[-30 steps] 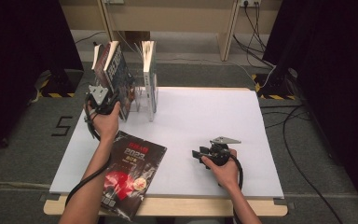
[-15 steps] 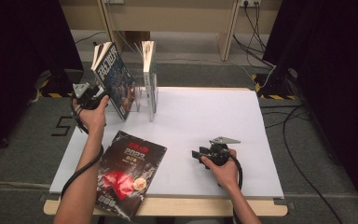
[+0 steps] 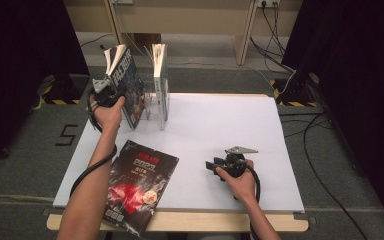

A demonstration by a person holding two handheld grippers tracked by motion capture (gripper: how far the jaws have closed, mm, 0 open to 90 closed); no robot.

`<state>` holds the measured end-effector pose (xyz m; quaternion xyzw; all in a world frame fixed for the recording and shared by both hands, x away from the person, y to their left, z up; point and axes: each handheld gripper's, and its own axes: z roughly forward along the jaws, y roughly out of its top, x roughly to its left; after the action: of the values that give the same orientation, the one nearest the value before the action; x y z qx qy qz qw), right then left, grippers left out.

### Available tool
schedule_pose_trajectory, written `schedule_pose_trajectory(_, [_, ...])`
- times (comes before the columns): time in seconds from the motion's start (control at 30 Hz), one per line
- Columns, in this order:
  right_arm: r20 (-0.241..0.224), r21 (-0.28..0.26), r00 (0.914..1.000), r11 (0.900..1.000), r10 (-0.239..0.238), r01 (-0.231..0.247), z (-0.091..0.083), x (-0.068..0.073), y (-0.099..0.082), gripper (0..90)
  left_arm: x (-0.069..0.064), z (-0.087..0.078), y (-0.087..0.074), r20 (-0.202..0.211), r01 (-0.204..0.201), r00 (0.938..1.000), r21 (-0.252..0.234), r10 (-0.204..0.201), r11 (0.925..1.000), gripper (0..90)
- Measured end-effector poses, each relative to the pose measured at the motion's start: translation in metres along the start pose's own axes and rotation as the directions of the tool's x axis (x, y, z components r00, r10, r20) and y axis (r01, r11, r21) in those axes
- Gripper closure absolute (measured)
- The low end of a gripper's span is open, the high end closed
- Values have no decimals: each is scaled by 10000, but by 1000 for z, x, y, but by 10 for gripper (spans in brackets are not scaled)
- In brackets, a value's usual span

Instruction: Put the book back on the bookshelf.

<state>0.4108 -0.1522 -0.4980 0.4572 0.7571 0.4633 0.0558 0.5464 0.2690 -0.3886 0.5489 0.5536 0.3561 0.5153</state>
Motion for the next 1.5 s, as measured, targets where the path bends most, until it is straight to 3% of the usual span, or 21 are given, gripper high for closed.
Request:
schedule_pose_trajectory(0.13, [5,-25,10000,10000,20,-20,0,0,0,529,-14,2,0,94,-273,9996,75,272,9996,744])
schedule_pose_trajectory(0.2, [-7,20,10000,10000,6,-6,0,0,0,530,-21,4,0,153,-130,9998,73,129,9999,739])
schedule_pose_trajectory(0.3, [-28,19,10000,10000,17,-17,0,0,0,529,-28,8,-1,257,-334,9991,36,333,9994,741])
schedule_pose_trajectory(0.37, [-18,9,10000,10000,50,-50,-1,0,0,529,-31,11,-2,506,-69,9987,-63,72,10000,749])
schedule_pose_trajectory(0.53, [-38,-38,10000,10000,62,-62,-1,0,0,529,-40,14,-5,148,-341,9993,-424,347,9985,755])
schedule_pose_trajectory(0.77, [-69,31,9999,10000,78,-77,-1,-1,0,530,-37,14,0,1,310,9995,-458,-310,9985,753])
schedule_pose_trajectory(0.83, [-59,35,10000,10000,50,-50,0,0,0,530,-38,14,1,-75,-206,9998,-316,203,9993,755])
schedule_pose_trajectory(0.9, [-47,-15,10000,10000,32,-33,-1,-1,0,529,-42,14,3,13,-1286,9917,-90,1286,9917,755])
schedule_pose_trajectory(0.93, [-34,-15,10000,10000,31,-31,-1,-1,0,529,-44,14,4,85,-1896,9818,-20,1896,9819,756])
schedule_pose_trajectory(1.0, [-36,-9,10000,10000,34,-34,-1,-1,0,529,-49,15,2,-38,-2572,9664,85,2572,9663,755])
schedule_pose_trajectory(1.03, [-48,41,10000,10000,63,-63,-1,-1,0,529,-50,16,1,-7,-2389,9710,123,2389,9710,753])
schedule_pose_trajectory(1.1, [-45,35,10000,10000,17,-17,-1,0,0,529,-50,16,-6,88,-1497,9887,-100,1498,9887,744])
schedule_pose_trajectory(1.13, [-19,4,10000,10000,-6,6,-1,0,0,529,-50,15,-8,9,-1283,9917,-179,1284,9916,742])
schedule_pose_trajectory(1.2, [-16,0,10000,10000,8,-8,-1,-1,0,529,-48,15,-9,154,-462,9988,-296,466,9985,726])
schedule_pose_trajectory(1.33, [-37,14,10000,10000,0,0,-1,-1,0,529,-41,16,-4,542,574,9970,-289,-558,9979,715])
schedule_pose_trajectory(1.43, [-65,58,10000,10000,51,-51,-1,-1,0,529,-33,16,0,485,772,9960,-410,-752,9962,737])
schedule_pose_trajectory(1.5, [-56,53,10000,10000,20,-20,0,-2,0,529,-32,15,-2,396,401,9985,-497,-381,9980,744])
